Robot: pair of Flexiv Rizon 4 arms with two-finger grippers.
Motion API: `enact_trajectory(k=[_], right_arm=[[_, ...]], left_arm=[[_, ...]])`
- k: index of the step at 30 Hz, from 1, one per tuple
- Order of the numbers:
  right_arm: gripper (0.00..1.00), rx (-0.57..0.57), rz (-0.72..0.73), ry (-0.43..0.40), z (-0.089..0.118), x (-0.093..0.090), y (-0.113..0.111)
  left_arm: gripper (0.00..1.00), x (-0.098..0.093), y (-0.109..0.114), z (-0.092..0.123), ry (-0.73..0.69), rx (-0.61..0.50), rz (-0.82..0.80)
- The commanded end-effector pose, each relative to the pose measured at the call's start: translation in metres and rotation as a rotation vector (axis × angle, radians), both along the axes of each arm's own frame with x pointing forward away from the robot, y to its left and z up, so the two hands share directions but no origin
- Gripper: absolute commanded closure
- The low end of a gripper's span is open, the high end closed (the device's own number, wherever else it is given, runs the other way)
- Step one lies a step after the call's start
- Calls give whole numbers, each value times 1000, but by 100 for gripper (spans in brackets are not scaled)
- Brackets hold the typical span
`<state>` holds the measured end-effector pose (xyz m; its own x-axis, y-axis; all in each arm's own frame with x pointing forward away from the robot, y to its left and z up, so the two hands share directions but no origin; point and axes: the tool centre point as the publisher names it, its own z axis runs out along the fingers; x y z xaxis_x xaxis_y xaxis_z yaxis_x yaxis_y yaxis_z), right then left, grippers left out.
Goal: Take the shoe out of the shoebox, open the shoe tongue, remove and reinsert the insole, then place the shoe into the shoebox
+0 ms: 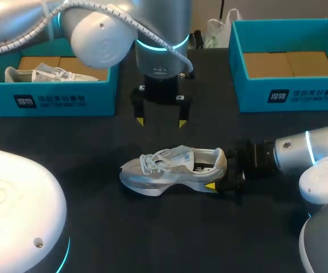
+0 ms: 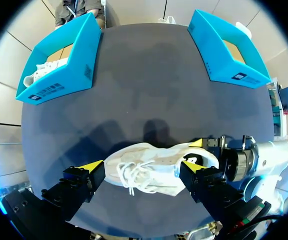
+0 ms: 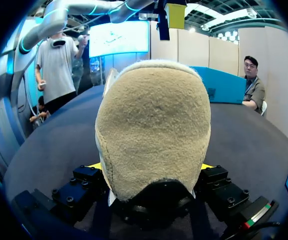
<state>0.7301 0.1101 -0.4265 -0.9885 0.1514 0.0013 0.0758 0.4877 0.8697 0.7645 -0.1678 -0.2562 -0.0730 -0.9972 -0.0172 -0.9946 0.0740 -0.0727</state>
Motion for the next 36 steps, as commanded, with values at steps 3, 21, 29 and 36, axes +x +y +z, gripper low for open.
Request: enact_trajectory(k=[3, 21, 29, 36], right_arm=[[100, -2, -1, 0, -1, -2, 1], [100, -2, -1, 0, -1, -2, 1], [100, -2, -1, 0, -1, -2, 1], [100, -2, -1, 0, -1, -2, 1]], left_arm=[[0, -18, -16, -1, 24, 27, -38], [0, -41, -54, -41, 121, 40, -105], [0, -46, -63, -58, 140, 79, -130], [0, -45, -63, -71, 146, 123, -123]])
